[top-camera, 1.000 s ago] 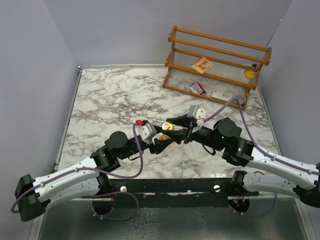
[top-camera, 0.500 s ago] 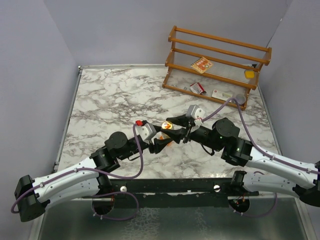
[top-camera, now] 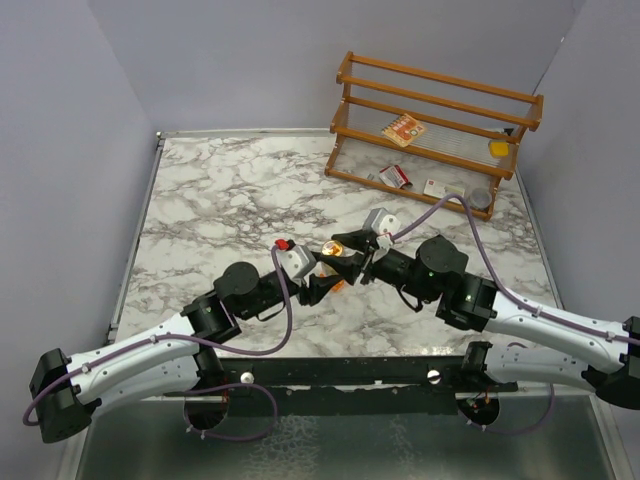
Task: Sort the pills into containers
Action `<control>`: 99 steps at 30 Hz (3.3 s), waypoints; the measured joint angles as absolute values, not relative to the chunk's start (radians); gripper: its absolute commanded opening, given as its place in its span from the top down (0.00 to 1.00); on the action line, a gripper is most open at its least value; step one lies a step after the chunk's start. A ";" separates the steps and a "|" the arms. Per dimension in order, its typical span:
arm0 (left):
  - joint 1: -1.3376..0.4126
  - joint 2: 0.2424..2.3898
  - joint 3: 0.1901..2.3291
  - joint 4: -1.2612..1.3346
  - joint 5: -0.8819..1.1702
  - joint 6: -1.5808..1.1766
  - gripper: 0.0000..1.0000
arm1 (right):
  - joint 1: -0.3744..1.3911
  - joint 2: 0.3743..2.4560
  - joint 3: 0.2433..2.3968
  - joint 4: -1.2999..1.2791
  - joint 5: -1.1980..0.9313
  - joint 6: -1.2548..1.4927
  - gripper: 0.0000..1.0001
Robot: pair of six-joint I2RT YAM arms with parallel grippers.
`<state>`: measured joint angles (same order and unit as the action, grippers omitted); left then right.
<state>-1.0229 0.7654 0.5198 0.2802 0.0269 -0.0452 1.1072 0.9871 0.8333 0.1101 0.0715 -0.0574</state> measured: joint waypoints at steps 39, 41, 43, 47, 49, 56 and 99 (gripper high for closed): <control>-1.016 0.715 0.508 0.506 -0.064 -0.058 1.00 | 1.093 1.043 0.849 -0.113 0.363 -0.048 0.99; -1.016 0.689 0.473 0.506 -0.047 -0.055 1.00 | 1.093 1.032 0.849 -0.112 0.371 -0.049 0.99; -1.016 0.671 0.435 0.509 -0.015 -0.051 1.00 | 1.093 1.019 0.849 -0.107 0.375 -0.049 0.99; -1.016 0.655 0.344 0.518 0.080 -0.041 0.84 | 1.093 1.002 0.849 -0.090 0.374 -0.049 0.99; -1.016 0.653 0.310 0.526 0.117 -0.038 0.50 | 1.093 0.997 0.849 -0.085 0.368 -0.049 0.99; -1.016 0.636 0.263 0.608 0.240 -0.043 0.30 | 1.093 0.936 0.850 -0.082 0.295 -0.027 0.99; -1.016 0.905 0.307 0.932 0.221 -0.101 0.15 | 1.093 0.823 0.850 -0.049 -0.031 0.060 0.99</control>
